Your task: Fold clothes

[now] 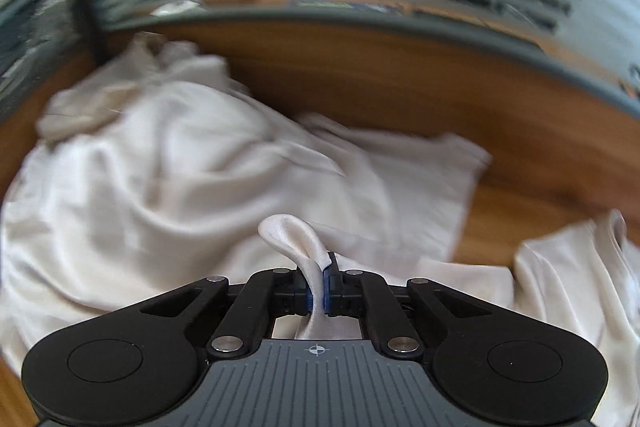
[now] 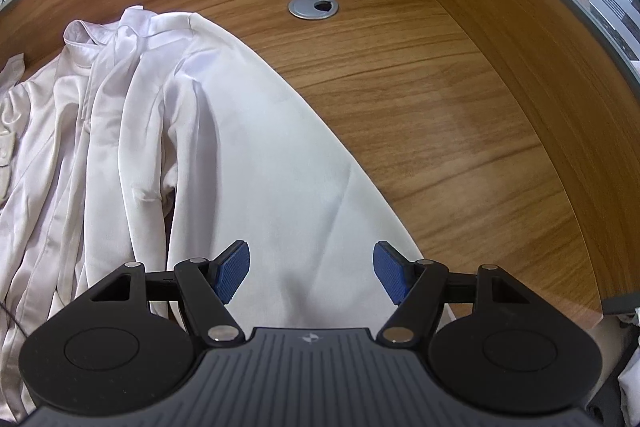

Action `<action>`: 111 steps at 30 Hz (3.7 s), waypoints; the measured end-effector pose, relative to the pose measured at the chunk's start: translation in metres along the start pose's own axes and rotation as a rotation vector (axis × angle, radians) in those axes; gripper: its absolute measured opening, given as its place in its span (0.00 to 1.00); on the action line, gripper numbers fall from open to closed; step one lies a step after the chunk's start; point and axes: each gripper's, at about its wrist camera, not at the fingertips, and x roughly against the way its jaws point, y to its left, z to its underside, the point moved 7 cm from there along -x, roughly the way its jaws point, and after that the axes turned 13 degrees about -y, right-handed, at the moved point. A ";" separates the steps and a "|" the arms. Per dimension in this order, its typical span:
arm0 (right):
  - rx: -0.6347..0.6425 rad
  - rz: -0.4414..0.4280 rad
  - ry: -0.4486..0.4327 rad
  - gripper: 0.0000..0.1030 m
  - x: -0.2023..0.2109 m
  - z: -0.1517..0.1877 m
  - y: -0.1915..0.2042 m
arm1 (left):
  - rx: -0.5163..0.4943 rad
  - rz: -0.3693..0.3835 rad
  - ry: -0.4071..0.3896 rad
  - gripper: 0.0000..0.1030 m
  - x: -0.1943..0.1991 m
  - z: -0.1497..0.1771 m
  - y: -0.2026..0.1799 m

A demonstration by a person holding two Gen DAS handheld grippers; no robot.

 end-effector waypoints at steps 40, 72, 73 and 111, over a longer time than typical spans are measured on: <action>0.457 -0.212 -0.011 0.01 -0.099 -0.090 0.021 | -0.011 0.094 0.059 0.70 0.184 0.107 0.000; 0.890 -0.643 -0.115 0.33 -0.075 -0.156 0.121 | 0.137 0.109 0.121 0.71 0.390 0.292 -0.127; 0.878 -0.670 -0.087 0.33 -0.071 -0.146 0.124 | 0.125 0.127 0.112 0.71 0.390 0.293 -0.133; 0.628 -0.712 0.029 0.01 -0.029 -0.134 0.061 | 0.401 0.820 0.211 0.71 0.345 0.281 -0.262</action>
